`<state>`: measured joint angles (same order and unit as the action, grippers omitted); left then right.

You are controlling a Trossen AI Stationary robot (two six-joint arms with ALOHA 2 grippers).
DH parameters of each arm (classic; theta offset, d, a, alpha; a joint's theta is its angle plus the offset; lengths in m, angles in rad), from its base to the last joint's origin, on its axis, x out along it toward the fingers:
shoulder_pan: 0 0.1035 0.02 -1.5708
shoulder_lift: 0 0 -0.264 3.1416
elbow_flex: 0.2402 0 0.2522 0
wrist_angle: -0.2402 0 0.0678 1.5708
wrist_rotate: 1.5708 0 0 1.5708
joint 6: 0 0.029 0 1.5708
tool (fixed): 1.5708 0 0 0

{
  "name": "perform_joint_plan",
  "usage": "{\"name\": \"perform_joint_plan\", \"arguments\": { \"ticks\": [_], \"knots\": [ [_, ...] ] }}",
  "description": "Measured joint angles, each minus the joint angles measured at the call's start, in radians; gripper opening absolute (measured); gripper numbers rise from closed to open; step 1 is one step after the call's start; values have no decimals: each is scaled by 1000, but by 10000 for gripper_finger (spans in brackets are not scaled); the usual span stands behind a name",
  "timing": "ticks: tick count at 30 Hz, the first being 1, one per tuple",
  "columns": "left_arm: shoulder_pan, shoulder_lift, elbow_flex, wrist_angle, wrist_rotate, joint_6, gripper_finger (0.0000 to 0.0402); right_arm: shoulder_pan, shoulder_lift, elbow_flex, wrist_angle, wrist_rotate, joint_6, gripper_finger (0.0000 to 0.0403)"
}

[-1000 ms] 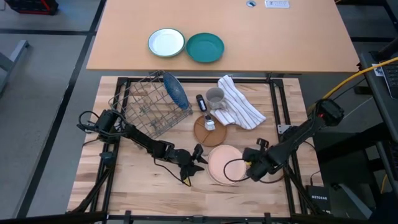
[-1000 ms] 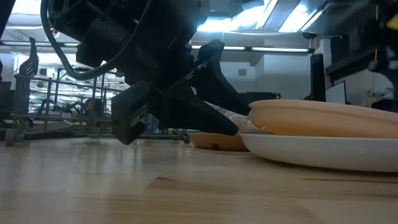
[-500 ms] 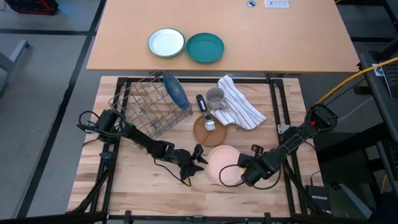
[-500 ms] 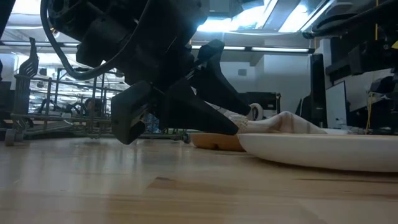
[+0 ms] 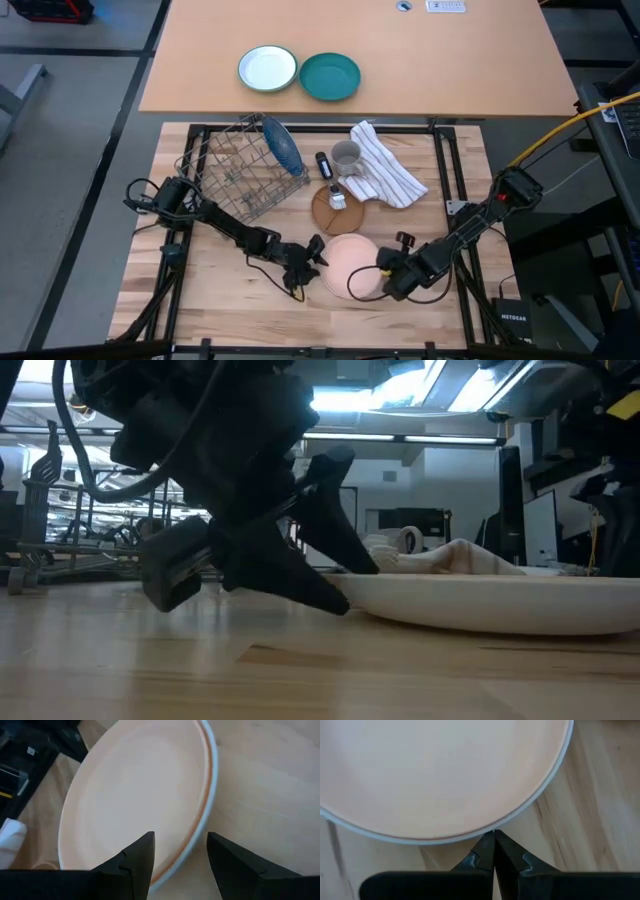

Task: Sort dishes
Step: Put the light orange plate into the dish rack

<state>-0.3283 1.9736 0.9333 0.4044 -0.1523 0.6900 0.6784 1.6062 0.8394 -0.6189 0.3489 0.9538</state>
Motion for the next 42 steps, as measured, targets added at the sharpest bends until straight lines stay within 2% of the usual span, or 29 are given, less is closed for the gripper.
{"name": "perform_joint_plan", "arguments": {
  "ticks": [4, 9, 12, 18, 20, 24, 32, 37, 42],
  "knots": [
    [0, 0, 0, -5, 4, 49, 172, -21, 0, -1, 61, 7, -97, 10],
    [0, -2, 2, -61, 39, 21, 161, -55, 0, -2, 113, 2, -205, 10],
    [-10, -4, 3, -99, 44, -19, 124, -72, 0, -2, 118, 7, -226, 10],
    [-47, -10, 3, -85, 43, -43, 24, -71, 0, 0, 131, 27, -230, 10],
    [-59, -12, 3, -70, 38, -76, 11, -70, 0, 0, 128, 27, -230, 10],
    [-78, -11, 2, -47, 6, -114, 11, -69, 0, 1, 124, 50, -265, 10],
    [-92, -10, 0, -56, -17, -139, 5, 1, -1, 135, 16, 83, -521, 10],
    [-90, -10, 0, -56, -16, -139, 5, 55, -2, 175, 36, 105, -671, 10],
    [-90, -9, 0, -56, -16, -146, 4, 63, 2, 167, 44, 101, -697, 10]
  ]
}}
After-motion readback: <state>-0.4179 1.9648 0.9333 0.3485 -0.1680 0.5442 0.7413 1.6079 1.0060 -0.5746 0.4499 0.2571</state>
